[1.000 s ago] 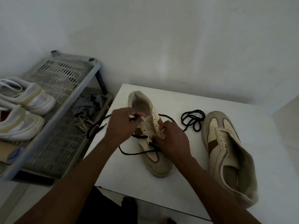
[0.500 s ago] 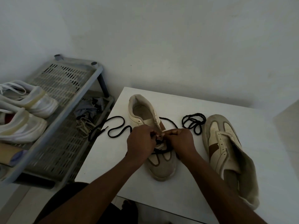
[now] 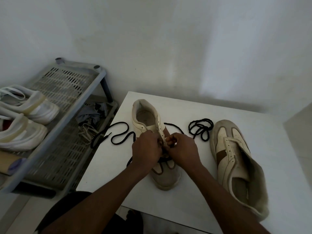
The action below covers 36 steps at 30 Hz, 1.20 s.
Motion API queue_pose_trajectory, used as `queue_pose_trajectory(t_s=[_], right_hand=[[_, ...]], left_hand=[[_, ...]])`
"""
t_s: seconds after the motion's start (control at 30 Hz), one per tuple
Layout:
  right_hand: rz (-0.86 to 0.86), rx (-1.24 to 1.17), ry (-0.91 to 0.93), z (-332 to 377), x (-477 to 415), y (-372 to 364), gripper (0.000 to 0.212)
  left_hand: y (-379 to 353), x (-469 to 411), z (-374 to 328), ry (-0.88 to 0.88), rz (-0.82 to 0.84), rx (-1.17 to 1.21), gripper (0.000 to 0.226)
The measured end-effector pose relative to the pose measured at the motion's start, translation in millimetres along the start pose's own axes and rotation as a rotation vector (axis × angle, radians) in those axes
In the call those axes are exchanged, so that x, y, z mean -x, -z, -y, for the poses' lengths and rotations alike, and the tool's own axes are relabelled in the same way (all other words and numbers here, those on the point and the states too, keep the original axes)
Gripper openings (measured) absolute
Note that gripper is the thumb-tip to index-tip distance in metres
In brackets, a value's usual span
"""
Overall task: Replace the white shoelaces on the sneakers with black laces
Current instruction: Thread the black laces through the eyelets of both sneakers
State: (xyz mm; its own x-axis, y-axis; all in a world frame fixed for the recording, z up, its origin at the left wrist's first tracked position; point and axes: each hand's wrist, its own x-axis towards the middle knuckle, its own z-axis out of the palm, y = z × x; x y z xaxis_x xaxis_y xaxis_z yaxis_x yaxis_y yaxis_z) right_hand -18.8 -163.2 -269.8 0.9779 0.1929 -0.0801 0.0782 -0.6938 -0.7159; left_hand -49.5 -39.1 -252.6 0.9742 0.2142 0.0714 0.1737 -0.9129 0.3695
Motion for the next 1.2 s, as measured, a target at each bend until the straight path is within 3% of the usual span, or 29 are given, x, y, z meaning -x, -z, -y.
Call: queue_pose_trajectory(t_s=[0.2,0.43,0.57,0.93,1.07,1.2], right_hand=[[-0.031,0.009,-0.052,6.3,3.9,-2.6,0.021],[0.027,-0.357,-0.31,3.5,-2.4,-2.4,0.008],[0.034,-0.472,-0.386,4.9,-1.4,-1.5,0.017],[0.033,-0.539,-0.331,4.4,5.7,0.2,0.011],[0.001,-0.369,-0.264,2.3,6.4,-5.6,0.004],[-0.033,-0.28,-0.203,5.3,7.8,-7.4,0.013]], left_hand=[[-2.2,1.1,2.4,0.027,0.001,0.089,0.017],[-10.6,4.4,3.1,0.07,-0.006,0.206,0.013],[-12.6,7.5,-1.8,0.118,-0.011,0.165,0.013],[-17.0,9.1,-4.4,0.157,-0.034,0.187,0.017],[-13.3,7.5,-4.4,0.142,-0.035,0.151,0.013],[-11.3,6.1,-3.6,0.114,-0.046,0.106,0.012]])
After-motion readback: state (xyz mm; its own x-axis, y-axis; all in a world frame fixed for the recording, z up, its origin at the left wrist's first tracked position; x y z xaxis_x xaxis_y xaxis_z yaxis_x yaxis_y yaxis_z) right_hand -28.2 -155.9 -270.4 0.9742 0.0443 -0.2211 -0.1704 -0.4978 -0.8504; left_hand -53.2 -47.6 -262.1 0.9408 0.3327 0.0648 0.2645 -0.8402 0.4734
